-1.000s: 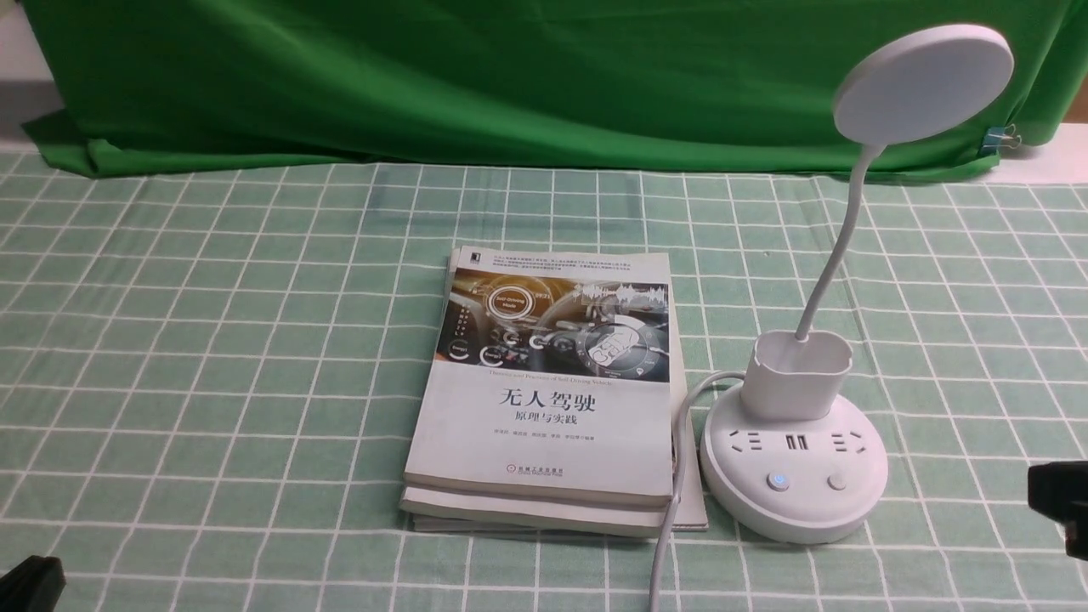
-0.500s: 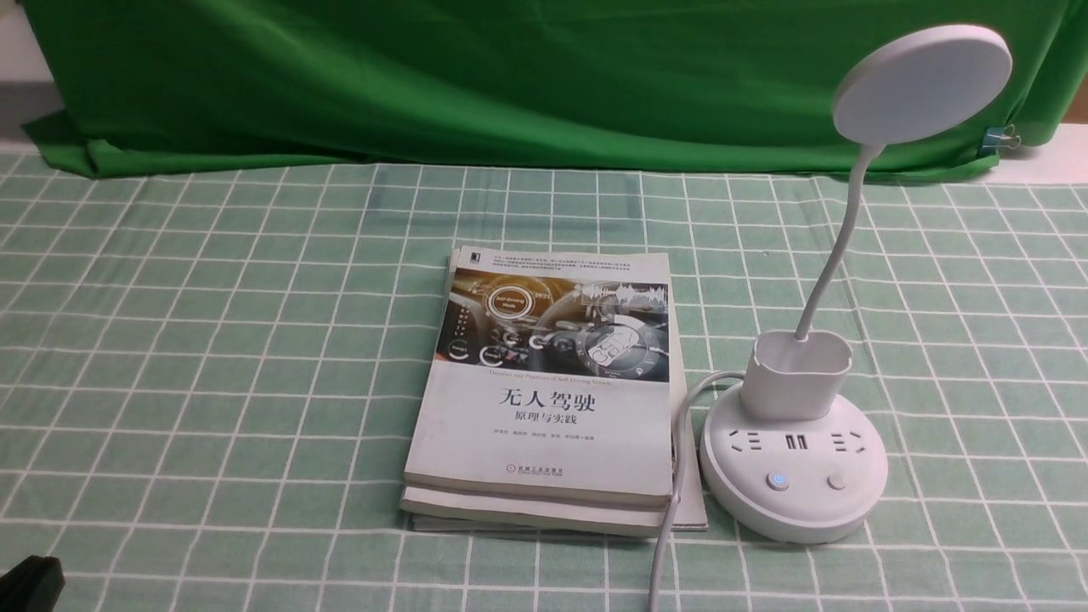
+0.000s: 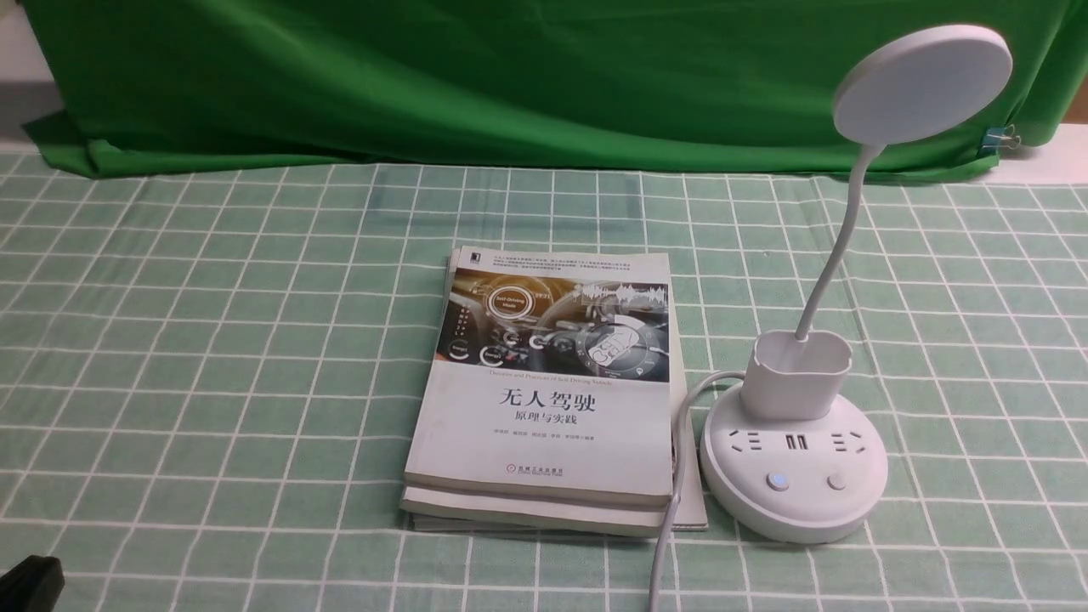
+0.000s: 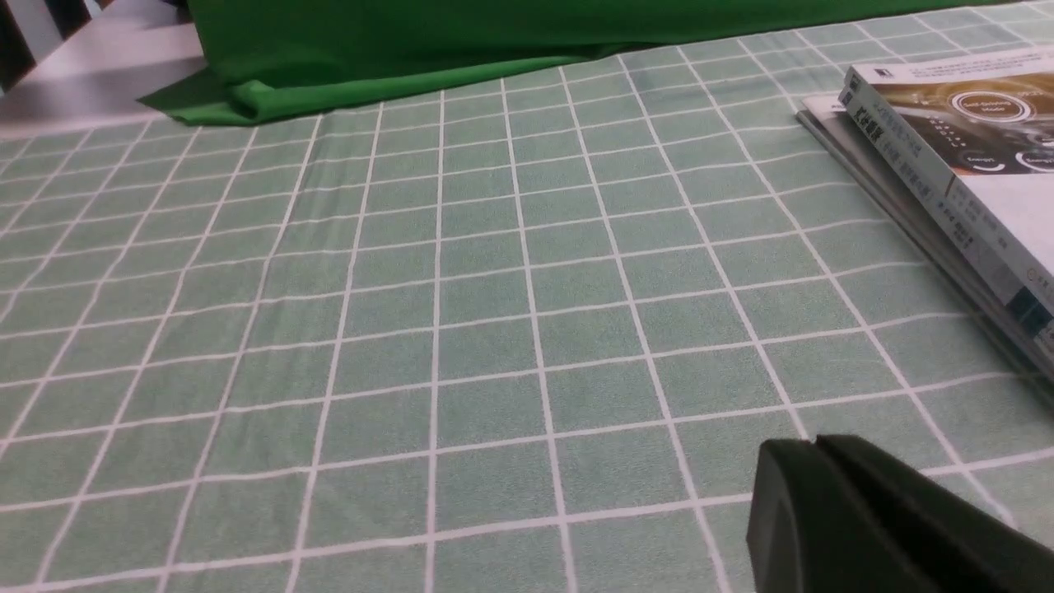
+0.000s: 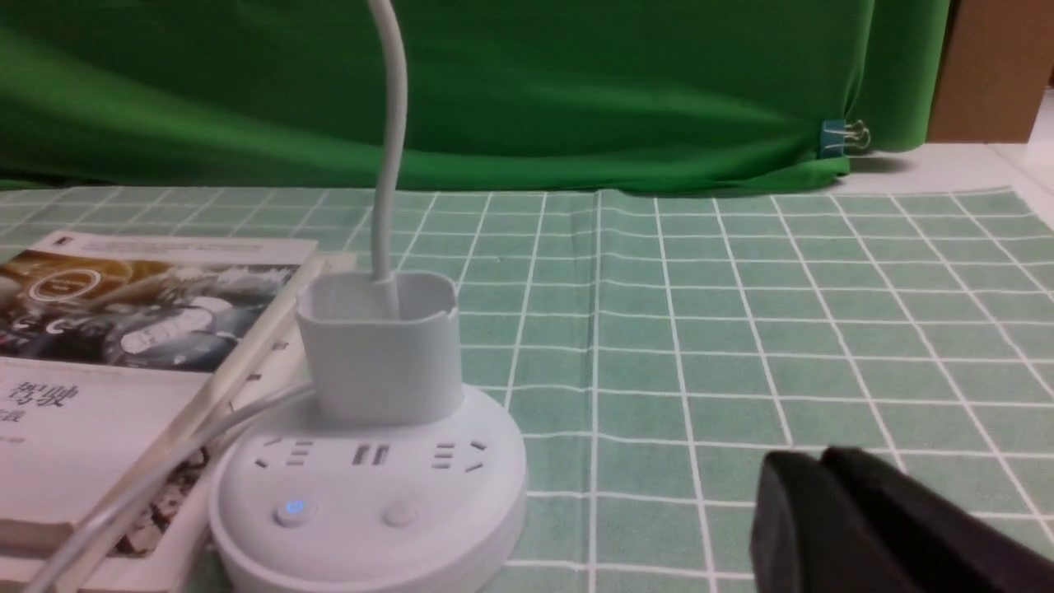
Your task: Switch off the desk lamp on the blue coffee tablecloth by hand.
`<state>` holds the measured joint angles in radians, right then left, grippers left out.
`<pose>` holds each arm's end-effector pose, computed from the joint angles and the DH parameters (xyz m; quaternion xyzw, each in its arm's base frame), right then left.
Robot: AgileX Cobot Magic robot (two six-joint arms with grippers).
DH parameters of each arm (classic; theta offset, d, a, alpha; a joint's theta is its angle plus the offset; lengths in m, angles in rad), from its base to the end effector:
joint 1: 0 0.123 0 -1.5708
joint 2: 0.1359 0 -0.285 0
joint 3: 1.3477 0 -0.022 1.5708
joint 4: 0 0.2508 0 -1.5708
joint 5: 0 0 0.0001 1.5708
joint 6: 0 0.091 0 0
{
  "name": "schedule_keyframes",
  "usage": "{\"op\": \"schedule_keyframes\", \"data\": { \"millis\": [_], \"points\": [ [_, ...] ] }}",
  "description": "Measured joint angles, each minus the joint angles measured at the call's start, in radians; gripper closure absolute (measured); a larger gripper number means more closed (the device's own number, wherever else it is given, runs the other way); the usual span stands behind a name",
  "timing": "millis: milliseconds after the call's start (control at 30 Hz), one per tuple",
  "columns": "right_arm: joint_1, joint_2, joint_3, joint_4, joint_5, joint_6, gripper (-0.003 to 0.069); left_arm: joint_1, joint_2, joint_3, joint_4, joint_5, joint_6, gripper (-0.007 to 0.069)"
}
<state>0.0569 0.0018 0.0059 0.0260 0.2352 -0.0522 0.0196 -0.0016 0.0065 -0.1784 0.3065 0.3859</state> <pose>0.0557 0.0037 0.1898 -0.0338 0.7592 0.0120 0.6499 0.0545 -0.0038 0.1838 0.0930 0.7747 0.0526 0.6233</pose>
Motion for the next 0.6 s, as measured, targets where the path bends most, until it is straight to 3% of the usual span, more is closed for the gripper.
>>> {"op": "schedule_keyframes", "data": {
  "millis": [600],
  "points": [
    [0.000, 0.000, 0.000, 0.000, 0.000, 0.004, 0.0594, 0.000, 0.000, 0.000, 0.006, 0.000, 0.000, 0.0624]
  ]
}}
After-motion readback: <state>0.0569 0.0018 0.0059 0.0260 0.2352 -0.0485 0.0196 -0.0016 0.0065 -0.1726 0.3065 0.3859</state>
